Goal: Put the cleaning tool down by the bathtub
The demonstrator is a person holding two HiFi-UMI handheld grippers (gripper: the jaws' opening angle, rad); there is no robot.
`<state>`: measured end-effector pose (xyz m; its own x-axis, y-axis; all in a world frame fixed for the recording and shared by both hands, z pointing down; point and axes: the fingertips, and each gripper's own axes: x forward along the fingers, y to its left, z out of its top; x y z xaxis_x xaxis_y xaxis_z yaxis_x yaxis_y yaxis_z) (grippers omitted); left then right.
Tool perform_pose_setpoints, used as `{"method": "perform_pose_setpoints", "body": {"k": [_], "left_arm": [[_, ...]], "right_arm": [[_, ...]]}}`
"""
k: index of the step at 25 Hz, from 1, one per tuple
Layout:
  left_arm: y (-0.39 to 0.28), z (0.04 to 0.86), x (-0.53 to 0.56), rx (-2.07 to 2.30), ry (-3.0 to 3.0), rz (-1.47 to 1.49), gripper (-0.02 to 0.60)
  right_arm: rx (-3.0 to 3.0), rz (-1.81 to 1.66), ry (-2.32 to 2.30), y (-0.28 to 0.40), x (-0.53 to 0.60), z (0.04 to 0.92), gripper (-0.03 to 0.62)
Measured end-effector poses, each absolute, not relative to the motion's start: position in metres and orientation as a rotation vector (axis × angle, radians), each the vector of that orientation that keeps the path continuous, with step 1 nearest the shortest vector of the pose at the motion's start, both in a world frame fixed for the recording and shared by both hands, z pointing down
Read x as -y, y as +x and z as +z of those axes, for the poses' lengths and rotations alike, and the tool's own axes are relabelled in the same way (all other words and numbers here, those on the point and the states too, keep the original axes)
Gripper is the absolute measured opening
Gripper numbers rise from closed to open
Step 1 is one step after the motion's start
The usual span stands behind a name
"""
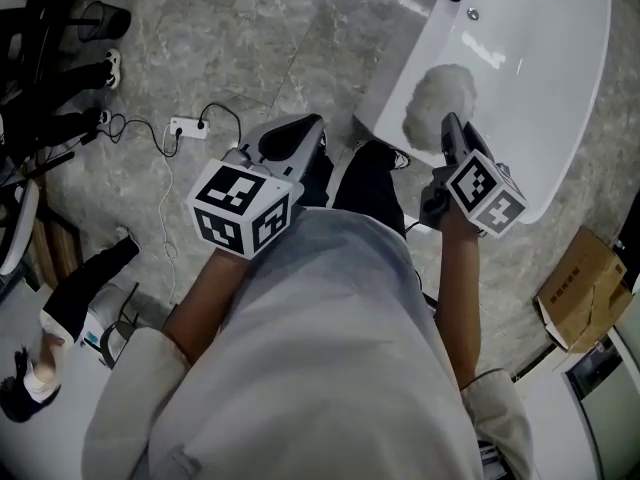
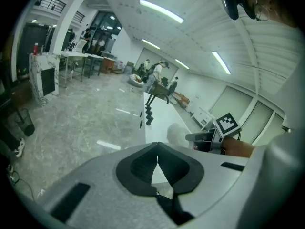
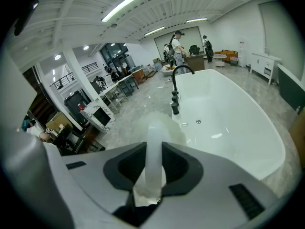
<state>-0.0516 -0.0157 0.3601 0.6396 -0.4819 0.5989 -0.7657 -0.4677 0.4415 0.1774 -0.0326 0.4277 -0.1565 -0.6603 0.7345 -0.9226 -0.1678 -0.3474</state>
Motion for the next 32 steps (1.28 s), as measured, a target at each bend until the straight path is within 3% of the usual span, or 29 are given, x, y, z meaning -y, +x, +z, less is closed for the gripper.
{"method": "perform_pose_setpoints", "body": {"k": [32], "left_arm": [[-0.055,0.370,-0.005,0.956,2.115,0.557,0.008]], "right_arm": [[1.715,1.235,1.647,0.183,0.036,0.495,0.086]]}}
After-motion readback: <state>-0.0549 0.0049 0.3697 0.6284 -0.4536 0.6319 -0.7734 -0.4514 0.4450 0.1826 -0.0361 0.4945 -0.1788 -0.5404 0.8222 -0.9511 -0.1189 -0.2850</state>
